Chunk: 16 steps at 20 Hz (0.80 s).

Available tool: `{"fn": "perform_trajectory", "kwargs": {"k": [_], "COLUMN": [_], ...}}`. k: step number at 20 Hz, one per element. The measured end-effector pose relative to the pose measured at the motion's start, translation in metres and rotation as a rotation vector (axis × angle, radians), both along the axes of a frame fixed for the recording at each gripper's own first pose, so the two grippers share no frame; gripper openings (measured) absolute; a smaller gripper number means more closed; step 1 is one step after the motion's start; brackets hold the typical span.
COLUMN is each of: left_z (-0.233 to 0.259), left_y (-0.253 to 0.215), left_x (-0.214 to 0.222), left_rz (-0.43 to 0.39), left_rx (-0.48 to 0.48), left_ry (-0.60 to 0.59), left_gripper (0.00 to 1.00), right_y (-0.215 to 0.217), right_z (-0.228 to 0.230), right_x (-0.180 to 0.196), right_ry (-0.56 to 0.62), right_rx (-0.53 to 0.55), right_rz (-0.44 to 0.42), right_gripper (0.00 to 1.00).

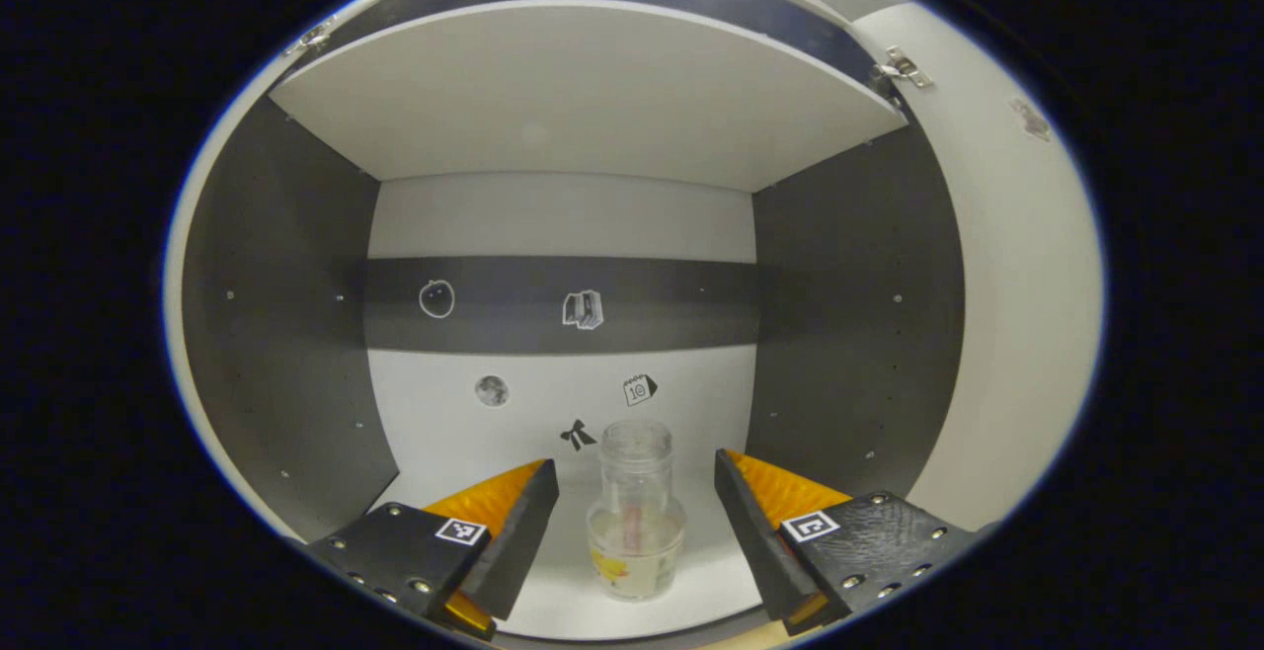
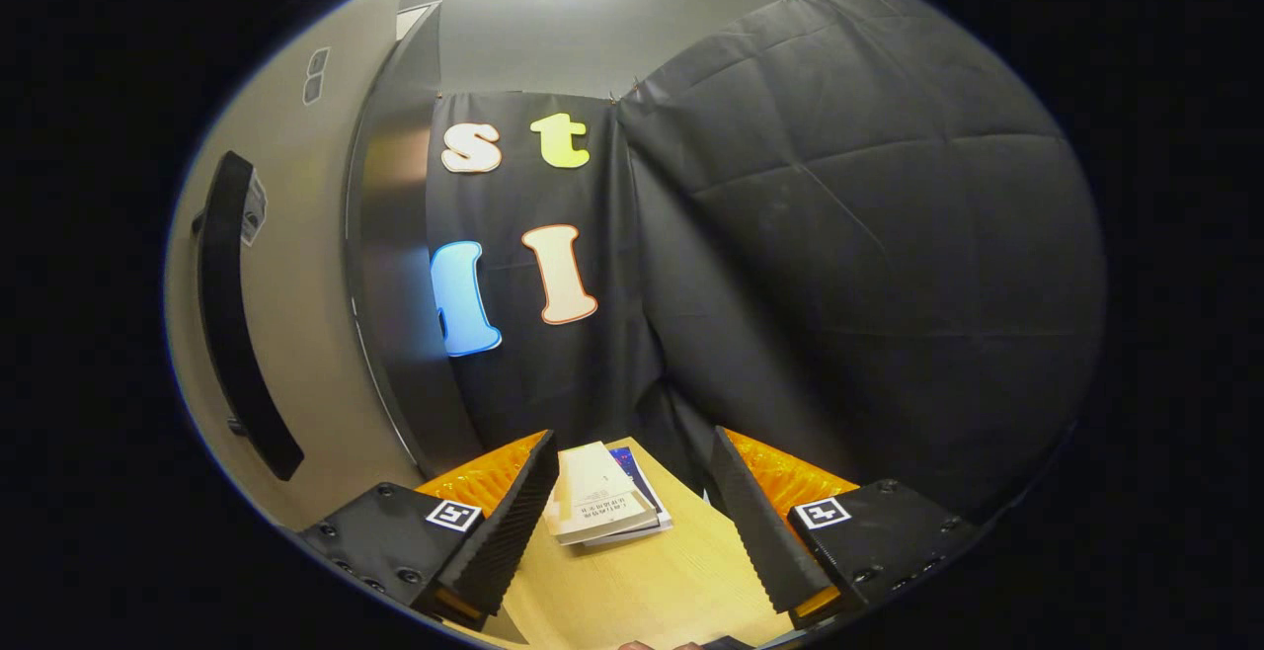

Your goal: Grasp the bottle in the cabinet with the left hand and place it on the coaster, then close the right door with the right hand and the left door with the left hand.

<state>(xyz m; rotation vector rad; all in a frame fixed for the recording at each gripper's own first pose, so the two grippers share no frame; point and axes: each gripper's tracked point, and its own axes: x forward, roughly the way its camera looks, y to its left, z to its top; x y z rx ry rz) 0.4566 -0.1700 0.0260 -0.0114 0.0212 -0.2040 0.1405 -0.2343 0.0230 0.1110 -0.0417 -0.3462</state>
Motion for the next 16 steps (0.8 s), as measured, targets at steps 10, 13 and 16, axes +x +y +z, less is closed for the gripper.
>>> {"fn": "perform_trajectory", "kwargs": {"k": [10, 13, 16], "left_z": [-0.014, -0.014, -0.010], "left_y": [-0.006, -0.005, -0.002], "left_x": [0.025, 0.023, 0.016], "left_rz": [0.046, 0.062, 0.068], "left_rx": [0.051, 0.046, 0.020], "left_ry": [0.023, 0.033, 0.032], "left_gripper": [0.39, 0.39, 0.38], "right_y": [-0.011, -0.014, -0.012], "right_z": [-0.020, -0.021, -0.019], "right_x": [0.032, 0.039, 0.042], "right_ry": [0.063, 0.063, 0.061], "right_rx": [-0.002, -0.001, -0.006], "right_rz": [0.065, 0.083, 0.107], "right_gripper": [0.99, 0.99, 0.99]}}
